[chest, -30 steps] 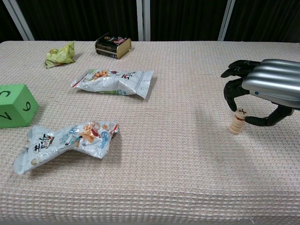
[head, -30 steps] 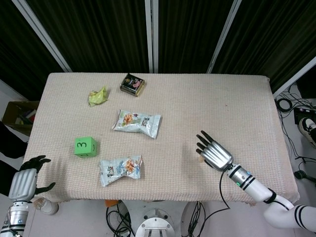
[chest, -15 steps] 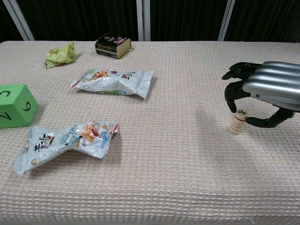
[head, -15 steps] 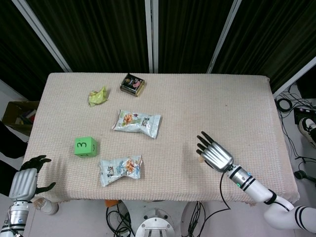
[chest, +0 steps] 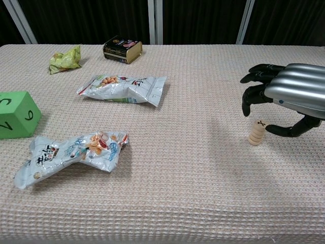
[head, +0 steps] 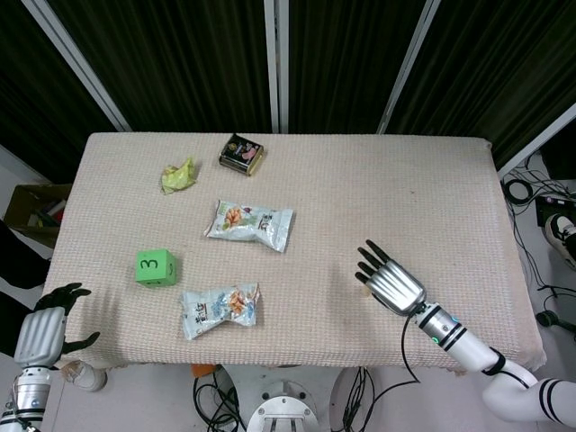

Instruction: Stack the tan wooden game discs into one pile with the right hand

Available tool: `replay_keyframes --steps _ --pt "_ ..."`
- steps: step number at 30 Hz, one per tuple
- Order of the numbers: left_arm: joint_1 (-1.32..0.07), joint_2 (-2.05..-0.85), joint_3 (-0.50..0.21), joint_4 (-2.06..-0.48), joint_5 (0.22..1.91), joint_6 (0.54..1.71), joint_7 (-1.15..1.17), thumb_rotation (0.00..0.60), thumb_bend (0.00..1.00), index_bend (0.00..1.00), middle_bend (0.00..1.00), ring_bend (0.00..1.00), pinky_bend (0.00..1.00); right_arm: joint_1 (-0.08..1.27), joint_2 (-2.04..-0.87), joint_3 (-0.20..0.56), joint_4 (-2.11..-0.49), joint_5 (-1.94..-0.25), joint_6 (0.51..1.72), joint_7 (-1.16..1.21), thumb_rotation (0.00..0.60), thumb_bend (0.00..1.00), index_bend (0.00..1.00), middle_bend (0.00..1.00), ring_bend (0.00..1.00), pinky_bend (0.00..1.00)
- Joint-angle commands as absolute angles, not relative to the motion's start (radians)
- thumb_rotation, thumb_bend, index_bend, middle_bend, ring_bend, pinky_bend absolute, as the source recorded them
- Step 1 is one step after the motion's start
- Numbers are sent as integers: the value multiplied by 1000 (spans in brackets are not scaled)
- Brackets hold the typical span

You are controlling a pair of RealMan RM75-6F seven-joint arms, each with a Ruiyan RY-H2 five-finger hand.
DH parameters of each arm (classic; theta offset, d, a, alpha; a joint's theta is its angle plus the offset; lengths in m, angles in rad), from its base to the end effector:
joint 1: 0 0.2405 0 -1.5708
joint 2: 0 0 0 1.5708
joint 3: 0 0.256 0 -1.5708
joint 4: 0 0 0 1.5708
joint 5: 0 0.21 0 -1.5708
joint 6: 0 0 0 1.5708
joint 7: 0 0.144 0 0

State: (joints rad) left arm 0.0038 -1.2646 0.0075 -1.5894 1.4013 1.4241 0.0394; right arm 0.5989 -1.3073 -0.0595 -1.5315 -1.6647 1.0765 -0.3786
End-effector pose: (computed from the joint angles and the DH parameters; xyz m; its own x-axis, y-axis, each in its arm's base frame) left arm -0.3335 0.1374 0.1019 0.2930 0.1591 0.9428 0.9333 0.1663 -0.3182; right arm -0.2031 -0.2711 0.0312 0.7730 -0.0186 0.6341 -0.4803 -0.6701 0.5659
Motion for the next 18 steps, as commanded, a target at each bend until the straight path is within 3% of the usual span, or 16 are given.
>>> replay_keyframes --steps 1,4,11,18 --pt "4 -1263 6 -1590 1404 1428 37 600 127 277 158 131 183 558 -1268 -37 -1571 -1652 1155 -363 600 319 314 287 50 0" --pt "6 -1262 5 -1589 1410 1437 32 600 126 277 158 131 184 496 -1224 -15 -1612 -1603 1244 -342 600 326 266 272 50 9" --pt "8 -1269 -4 -1573 1447 1482 34 600 126 276 158 132 184 311 -1110 -14 -1718 -1483 1440 -273 600 338 33 131 0 1" --pt "20 -1296 -25 -1543 1505 1581 54 600 126 271 158 132 183 144 -1089 -61 -1679 -1515 1619 -134 600 342 0 93 0 0"
